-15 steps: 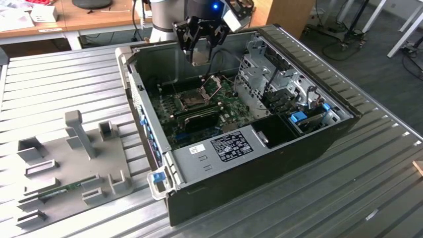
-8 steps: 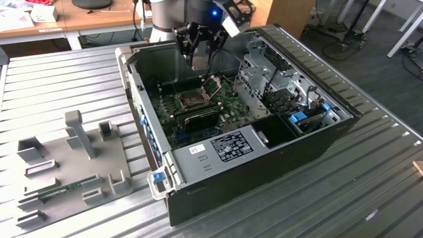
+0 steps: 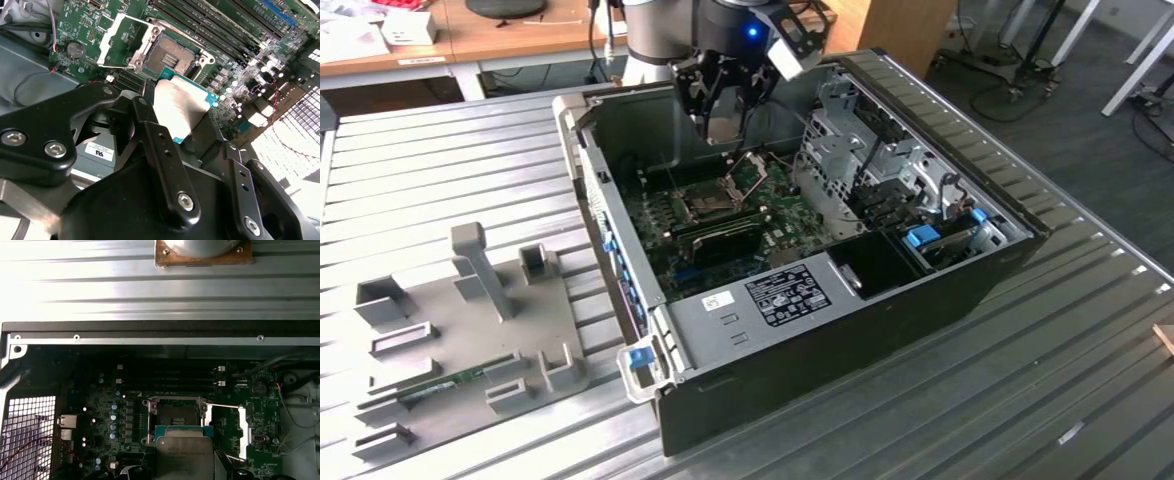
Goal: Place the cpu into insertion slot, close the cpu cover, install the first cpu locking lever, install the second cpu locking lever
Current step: 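Place the cpu into insertion slot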
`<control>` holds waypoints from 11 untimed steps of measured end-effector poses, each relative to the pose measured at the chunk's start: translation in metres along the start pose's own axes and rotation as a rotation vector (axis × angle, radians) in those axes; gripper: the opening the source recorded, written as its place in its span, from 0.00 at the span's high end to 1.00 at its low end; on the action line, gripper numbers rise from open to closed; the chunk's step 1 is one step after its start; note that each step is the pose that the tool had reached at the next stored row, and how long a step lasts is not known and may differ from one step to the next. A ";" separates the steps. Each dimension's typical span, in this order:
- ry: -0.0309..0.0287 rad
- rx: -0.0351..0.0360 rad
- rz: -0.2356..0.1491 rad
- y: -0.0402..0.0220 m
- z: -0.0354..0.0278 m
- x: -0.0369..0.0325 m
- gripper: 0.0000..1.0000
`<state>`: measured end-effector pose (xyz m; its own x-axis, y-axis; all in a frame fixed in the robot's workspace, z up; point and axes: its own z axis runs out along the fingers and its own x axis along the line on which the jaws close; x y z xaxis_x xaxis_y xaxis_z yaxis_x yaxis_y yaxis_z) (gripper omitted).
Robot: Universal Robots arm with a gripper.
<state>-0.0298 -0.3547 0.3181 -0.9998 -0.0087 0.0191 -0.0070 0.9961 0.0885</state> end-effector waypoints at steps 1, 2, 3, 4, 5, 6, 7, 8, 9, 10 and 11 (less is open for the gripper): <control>0.0001 0.0002 0.000 -0.0001 0.0013 0.0000 0.46; 0.0001 0.0003 0.000 -0.0003 0.0030 -0.0001 0.46; 0.0001 0.0002 0.000 -0.0004 0.0049 -0.0001 0.46; 0.0001 0.0003 0.000 -0.0006 0.0066 -0.0001 0.46; 0.0001 0.0003 0.000 -0.0008 0.0083 -0.0002 0.46; 0.0002 0.0004 0.000 -0.0008 0.0094 -0.0002 0.46; 0.0001 0.0004 0.000 -0.0009 0.0104 -0.0002 0.46; 0.0002 0.0005 0.000 -0.0010 0.0113 -0.0002 0.46; 0.0002 0.0004 0.000 -0.0011 0.0121 -0.0002 0.46; 0.0001 0.0004 0.000 -0.0011 0.0127 -0.0002 0.46; 0.0002 0.0004 0.000 -0.0012 0.0131 -0.0003 0.46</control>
<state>-0.0298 -0.3547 0.3050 -0.9998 -0.0087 0.0193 -0.0070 0.9961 0.0880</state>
